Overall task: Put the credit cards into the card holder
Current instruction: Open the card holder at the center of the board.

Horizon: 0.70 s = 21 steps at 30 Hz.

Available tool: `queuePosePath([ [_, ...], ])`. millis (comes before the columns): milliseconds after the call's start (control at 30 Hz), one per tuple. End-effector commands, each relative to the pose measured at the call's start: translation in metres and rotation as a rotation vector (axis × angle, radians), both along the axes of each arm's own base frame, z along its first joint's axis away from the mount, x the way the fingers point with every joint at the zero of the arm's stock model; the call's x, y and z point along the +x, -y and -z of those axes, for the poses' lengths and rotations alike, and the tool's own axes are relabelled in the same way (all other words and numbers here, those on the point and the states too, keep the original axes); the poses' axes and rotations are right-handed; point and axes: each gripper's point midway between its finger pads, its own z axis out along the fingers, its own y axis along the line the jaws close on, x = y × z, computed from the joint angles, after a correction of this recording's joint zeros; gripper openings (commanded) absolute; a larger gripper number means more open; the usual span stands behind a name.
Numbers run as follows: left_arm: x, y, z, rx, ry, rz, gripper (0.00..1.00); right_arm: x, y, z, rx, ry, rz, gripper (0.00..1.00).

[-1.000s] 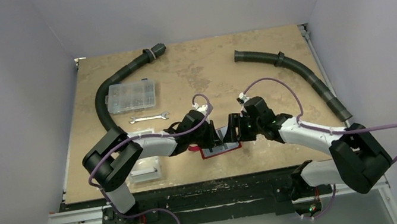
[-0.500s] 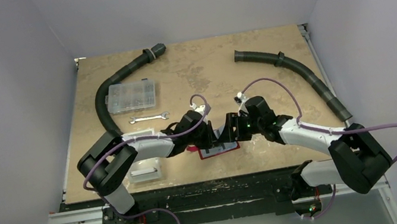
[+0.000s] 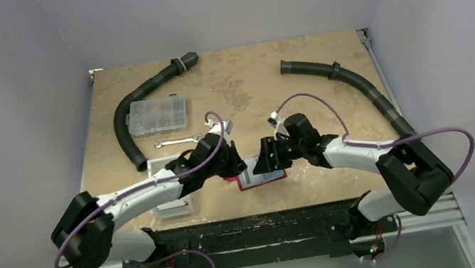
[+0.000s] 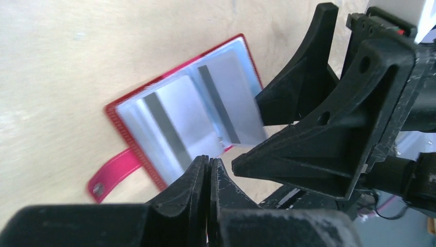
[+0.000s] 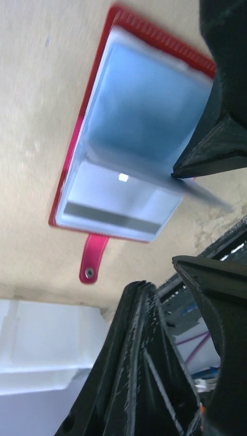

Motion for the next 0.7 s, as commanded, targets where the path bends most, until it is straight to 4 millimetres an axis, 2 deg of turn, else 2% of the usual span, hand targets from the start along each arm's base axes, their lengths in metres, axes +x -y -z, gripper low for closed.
queuePosePath([
  [0, 0.012, -0.047, -0.012, 0.157, 0.085, -0.120, 0.03, 0.002, -0.046, -0.031, 0.097, 0.100, -0.160, 0.64],
  [100, 0.020, -0.060, -0.029, 0.173, 0.124, -0.168, 0.04, -0.015, -0.074, -0.039, 0.142, 0.087, -0.275, 0.64],
  [167, 0.023, -0.060, -0.039, 0.156, 0.139, -0.180, 0.04, -0.020, -0.074, -0.045, 0.171, 0.080, -0.284, 0.64],
  [267, 0.024, -0.047, -0.043, 0.105, 0.138, -0.150, 0.06, 0.000, -0.039, -0.037, 0.111, 0.083, -0.160, 0.64],
  [367, 0.023, -0.017, -0.033, 0.045, 0.089, -0.054, 0.06, 0.014, -0.006, -0.020, 0.031, 0.063, -0.040, 0.63],
  [433, 0.018, 0.010, -0.025, -0.022, 0.042, 0.038, 0.02, 0.014, 0.003, -0.010, -0.019, 0.053, -0.022, 0.61],
  [500, 0.017, 0.028, -0.015, -0.076, 0.011, 0.082, 0.00, 0.013, 0.006, -0.004, -0.024, 0.037, -0.002, 0.58],
  [567, 0.016, 0.035, -0.004, -0.095, -0.016, 0.092, 0.00, 0.017, 0.011, 0.000, -0.036, 0.034, 0.042, 0.56],
  [667, 0.012, 0.034, 0.016, -0.074, -0.053, 0.091, 0.00, 0.022, 0.021, 0.011, -0.081, 0.021, 0.104, 0.51],
])
